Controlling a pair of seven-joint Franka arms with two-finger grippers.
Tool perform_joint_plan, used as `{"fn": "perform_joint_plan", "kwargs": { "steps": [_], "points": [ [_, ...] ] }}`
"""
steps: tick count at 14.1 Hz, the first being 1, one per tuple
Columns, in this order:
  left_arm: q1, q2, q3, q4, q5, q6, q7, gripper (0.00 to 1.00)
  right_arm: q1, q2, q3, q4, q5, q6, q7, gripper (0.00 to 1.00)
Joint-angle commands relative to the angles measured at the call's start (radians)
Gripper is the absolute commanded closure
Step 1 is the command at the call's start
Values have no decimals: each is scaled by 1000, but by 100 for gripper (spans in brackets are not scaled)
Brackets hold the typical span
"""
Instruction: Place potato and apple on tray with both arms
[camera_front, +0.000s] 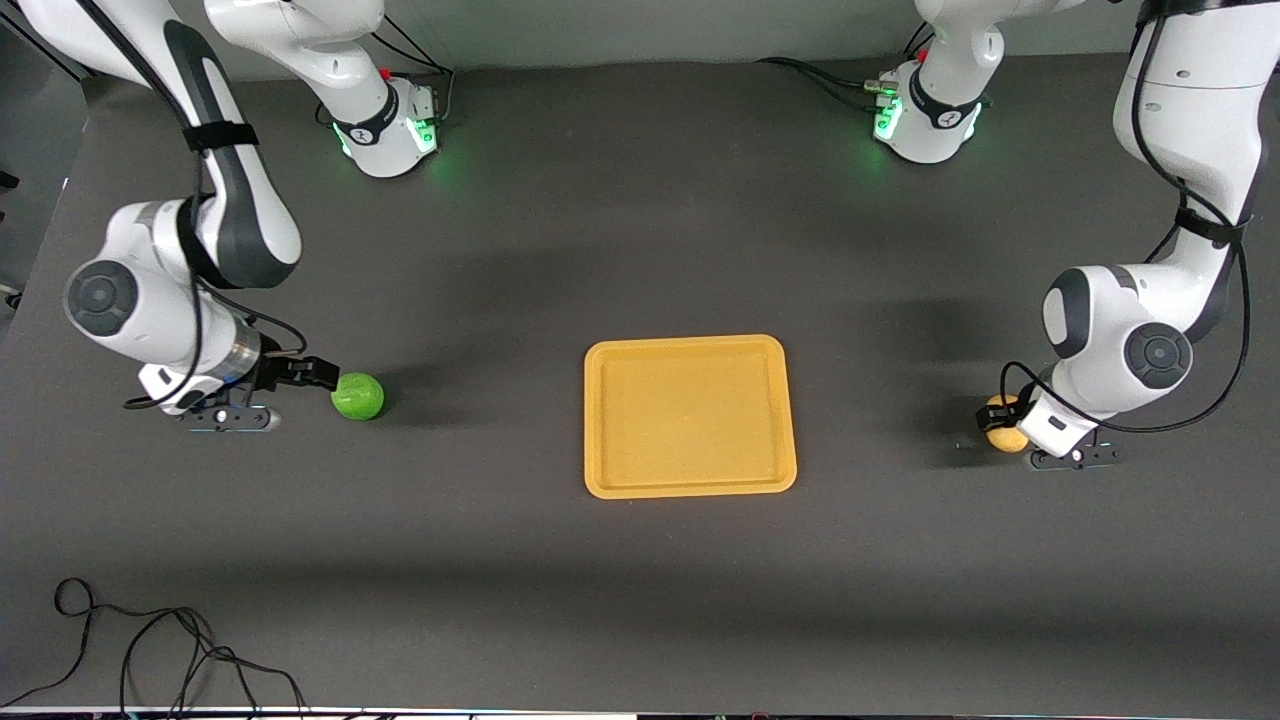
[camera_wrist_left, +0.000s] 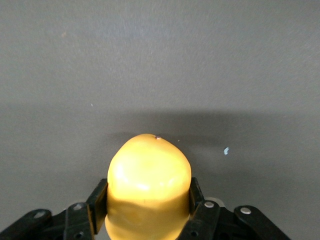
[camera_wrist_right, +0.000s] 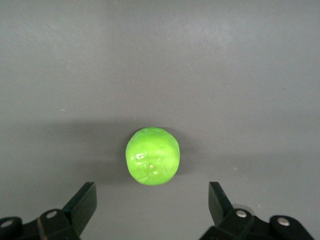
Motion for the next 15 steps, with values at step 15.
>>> {"fn": "perform_joint_plan", "kwargs": {
  "steps": [15],
  "points": [
    [-605,-3,-14,357,17,-452,-836,76,27,197,-9,-121,6,358,-19,1]
  ]
}}
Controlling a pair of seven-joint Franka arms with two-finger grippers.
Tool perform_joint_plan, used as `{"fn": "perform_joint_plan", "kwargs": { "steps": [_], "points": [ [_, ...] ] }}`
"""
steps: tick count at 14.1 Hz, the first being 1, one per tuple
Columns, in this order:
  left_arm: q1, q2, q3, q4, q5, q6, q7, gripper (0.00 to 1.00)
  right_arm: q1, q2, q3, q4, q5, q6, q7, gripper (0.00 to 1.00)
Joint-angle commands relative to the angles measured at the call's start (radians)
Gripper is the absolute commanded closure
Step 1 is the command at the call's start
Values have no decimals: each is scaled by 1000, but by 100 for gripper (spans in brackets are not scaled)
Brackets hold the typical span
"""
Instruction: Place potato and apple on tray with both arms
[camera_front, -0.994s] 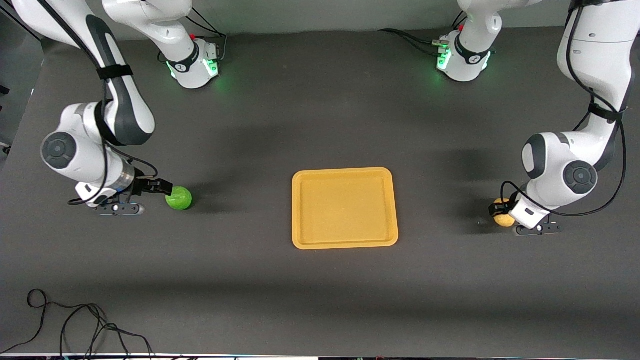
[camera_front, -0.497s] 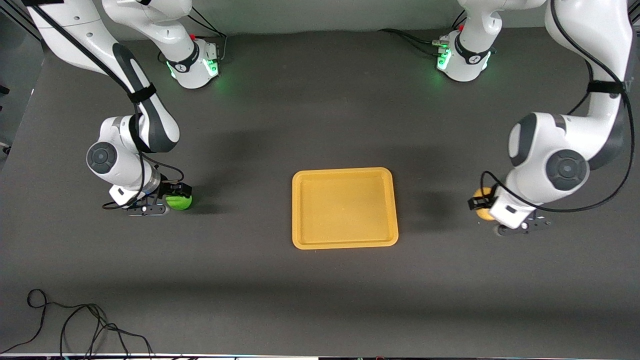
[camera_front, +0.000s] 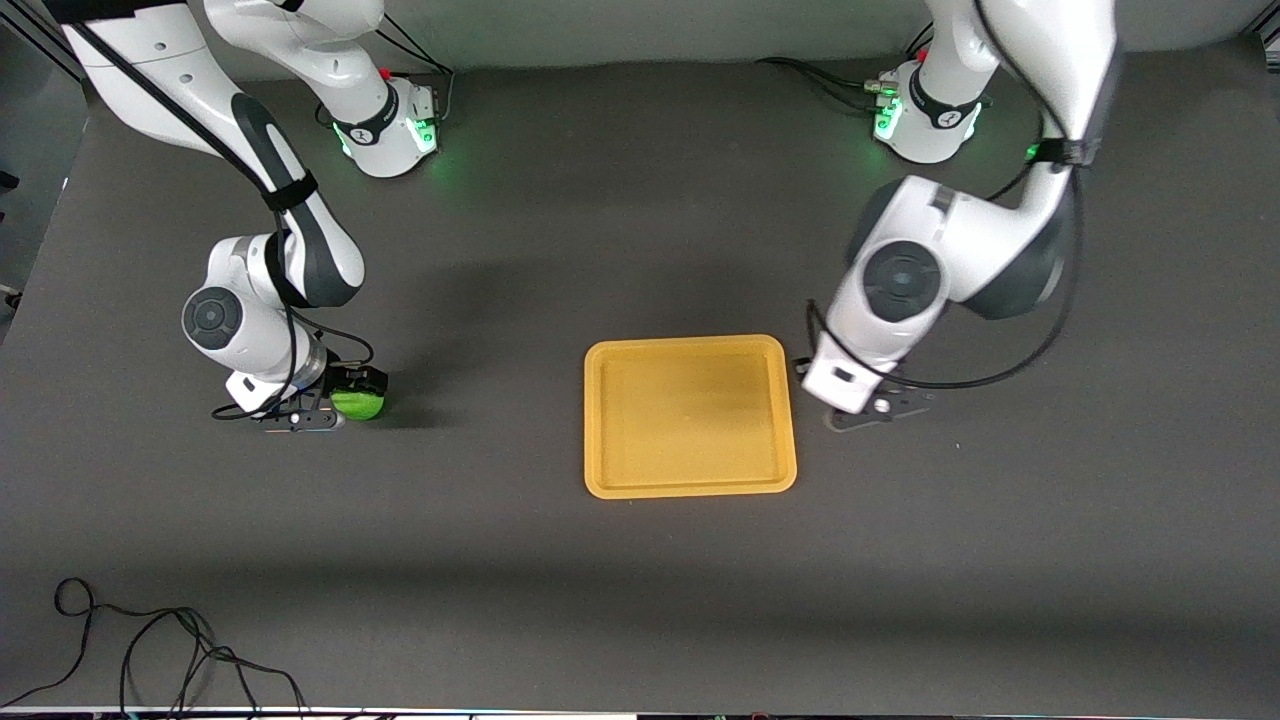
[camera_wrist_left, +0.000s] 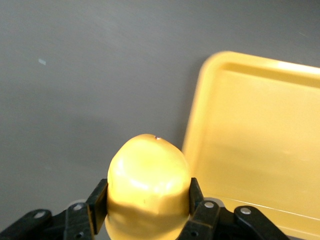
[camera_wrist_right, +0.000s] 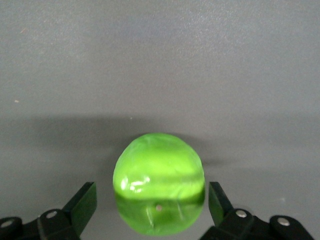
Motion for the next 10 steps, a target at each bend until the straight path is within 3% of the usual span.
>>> {"fn": "perform_joint_plan", "kwargs": {
  "steps": [1,2,5,7,10],
  "points": [
    [-98,127,19,82,21,58,-138,76,1,60,-9,7,7,64,-19,1],
    [-118,153,21,85,23,85,-158,76,-1,58,-9,7,7,62,-19,3],
    [-127,215,21,85,84,142,-198,76,1,40,-9,13,10,27,-3,48],
    [-127,241,22,87,99,165,-200,76,2,2,-9,51,14,-64,3,51],
    [-129,265,22,90,102,188,-200,75,9,-75,-2,197,20,-349,27,55]
  ]
}}
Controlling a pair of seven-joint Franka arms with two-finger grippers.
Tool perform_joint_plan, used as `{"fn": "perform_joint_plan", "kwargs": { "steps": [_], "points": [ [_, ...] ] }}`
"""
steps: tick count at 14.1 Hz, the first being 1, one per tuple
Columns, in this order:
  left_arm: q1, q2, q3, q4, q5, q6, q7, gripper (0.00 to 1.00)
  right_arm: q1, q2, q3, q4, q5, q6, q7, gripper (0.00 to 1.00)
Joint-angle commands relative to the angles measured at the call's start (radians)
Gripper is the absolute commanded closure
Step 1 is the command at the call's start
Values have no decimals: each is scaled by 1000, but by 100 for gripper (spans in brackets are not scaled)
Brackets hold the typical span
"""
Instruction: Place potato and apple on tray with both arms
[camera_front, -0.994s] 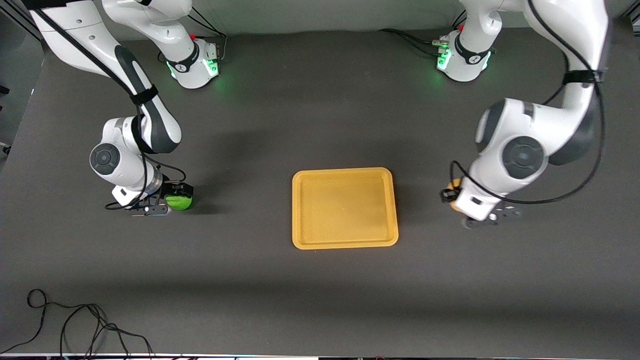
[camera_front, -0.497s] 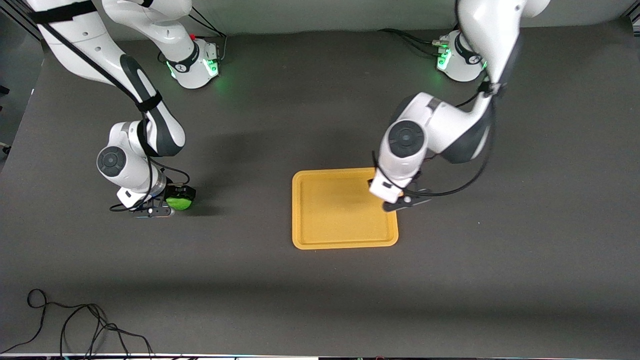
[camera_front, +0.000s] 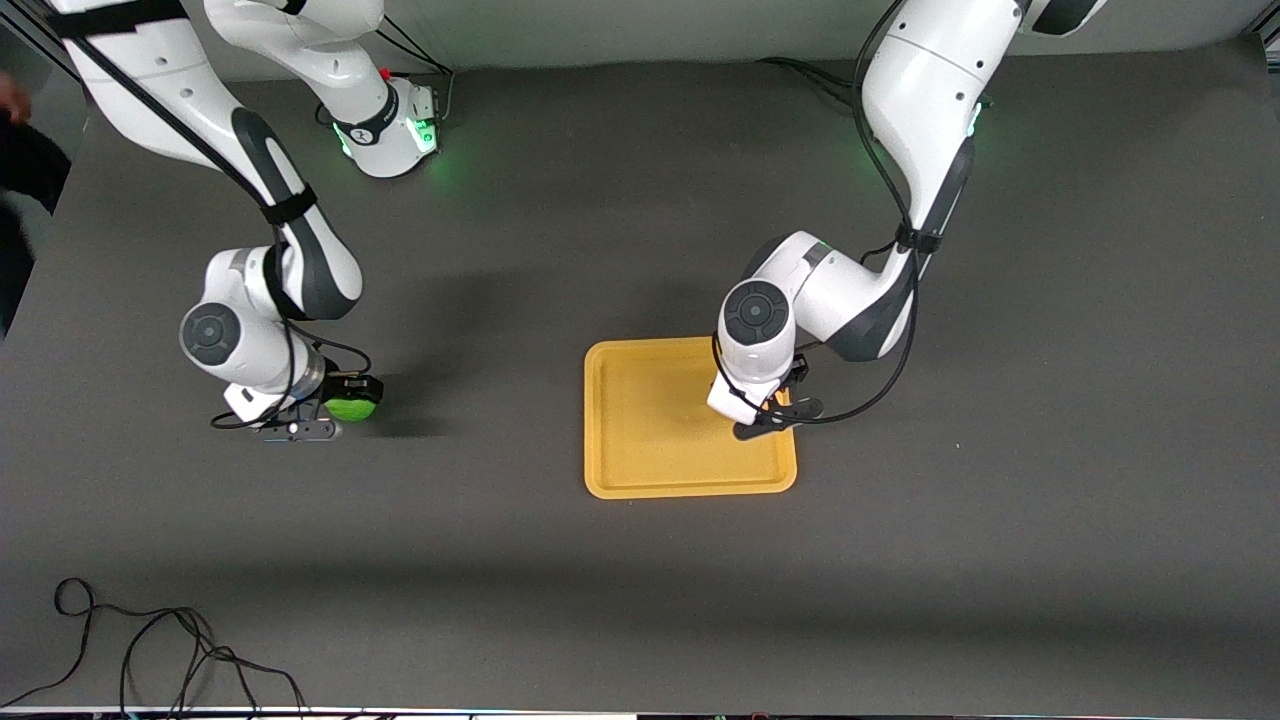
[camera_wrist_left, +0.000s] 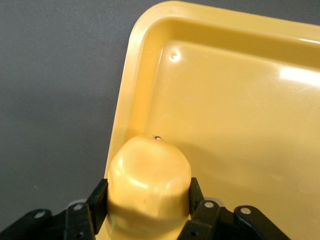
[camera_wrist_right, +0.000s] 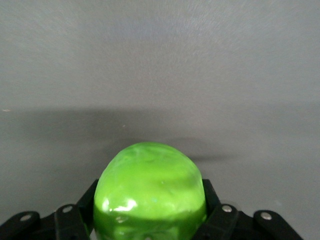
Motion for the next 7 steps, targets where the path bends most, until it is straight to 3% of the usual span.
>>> {"fn": "perform_joint_plan", "kwargs": {
  "steps": [1,3,5,6,7],
  "points": [
    [-12,24,5,26,20,15,-23,75,31,-70,5,150,53,-231,34,57],
    [-12,37,7,28,20,18,-25,73,100,-46,3,279,125,-305,52,57],
    [-12,51,7,28,21,36,-23,71,134,2,6,375,133,-316,118,57],
    [-12,57,7,28,27,44,-23,68,162,13,6,407,133,-316,144,58],
    [-12,57,7,28,35,45,-23,58,183,28,6,436,135,-316,187,59]
  ]
}}
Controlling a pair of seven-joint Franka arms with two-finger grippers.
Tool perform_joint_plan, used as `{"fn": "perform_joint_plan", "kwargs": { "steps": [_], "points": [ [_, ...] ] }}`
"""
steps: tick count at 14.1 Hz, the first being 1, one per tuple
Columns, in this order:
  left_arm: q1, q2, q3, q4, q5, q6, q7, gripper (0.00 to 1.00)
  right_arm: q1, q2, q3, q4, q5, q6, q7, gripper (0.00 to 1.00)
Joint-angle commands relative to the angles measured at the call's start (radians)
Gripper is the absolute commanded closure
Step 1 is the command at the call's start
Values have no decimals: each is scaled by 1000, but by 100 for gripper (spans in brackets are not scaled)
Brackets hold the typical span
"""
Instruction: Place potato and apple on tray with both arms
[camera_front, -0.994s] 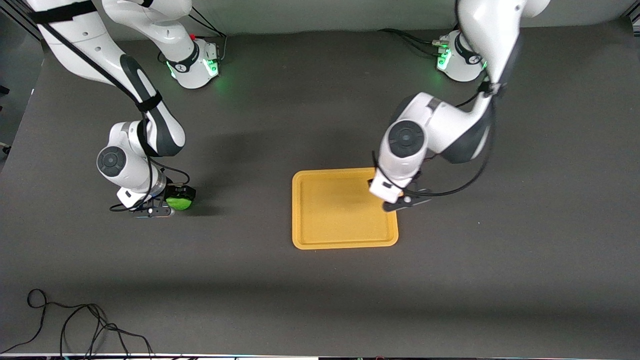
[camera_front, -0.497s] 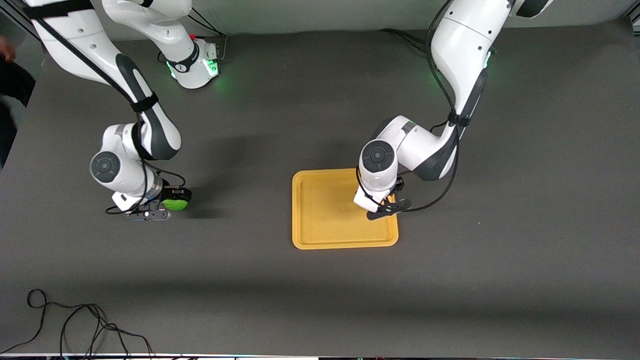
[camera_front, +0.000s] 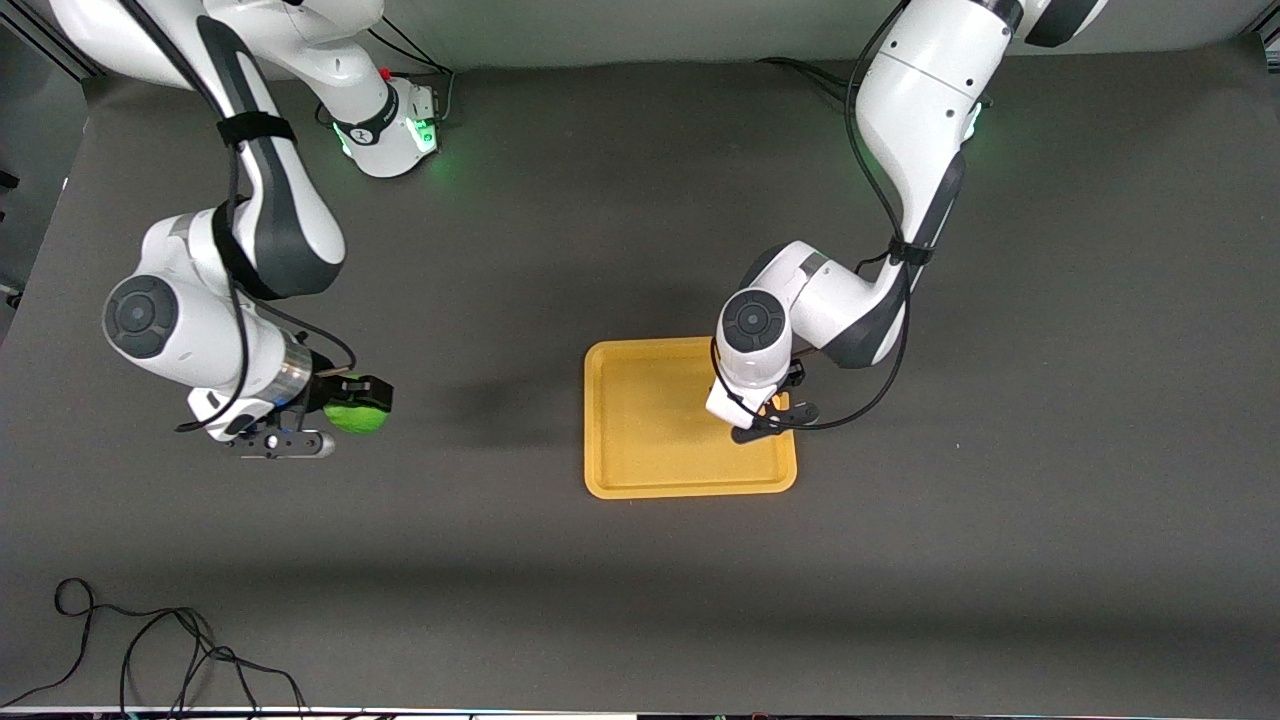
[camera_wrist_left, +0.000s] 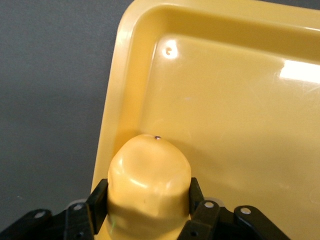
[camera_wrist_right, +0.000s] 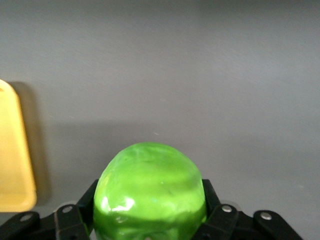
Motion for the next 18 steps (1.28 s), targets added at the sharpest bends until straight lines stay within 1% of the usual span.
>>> {"fn": "perform_joint_plan", "kwargs": {
  "steps": [1,2,4,6,8,9,11,12,13,15,17,18],
  "points": [
    [-11,19,7,25,29,4,-23,31,62,94,-6,138,32,-25,112,59],
    [-11,19,7,25,35,6,-23,0,97,123,-6,181,42,-27,146,59],
    [-10,16,7,25,40,4,-21,0,143,189,-6,289,81,-45,232,60],
    [1,1,8,25,40,-4,-8,0,184,242,-6,372,113,-50,303,60],
    [22,-47,12,27,39,-34,2,0,240,292,-6,436,113,-50,338,60],
    [42,-74,10,30,34,-62,37,0,252,311,-6,455,113,-50,361,60],
    [112,-136,5,28,0,-117,176,0,272,338,-6,466,111,-37,384,60],
    [151,-174,4,28,-35,-154,260,0,301,363,-6,485,110,-30,387,60],
    [194,-220,5,28,-72,-198,370,0,324,400,-8,519,110,-17,398,60],
    [281,-303,5,28,-107,-298,526,0,358,476,-6,586,105,3,448,60],
    [317,-367,12,25,-107,-361,571,0,419,564,-15,645,98,53,501,61],
    [343,-392,10,25,-109,-393,613,0,427,594,-15,668,98,82,524,61]
  ]
}}
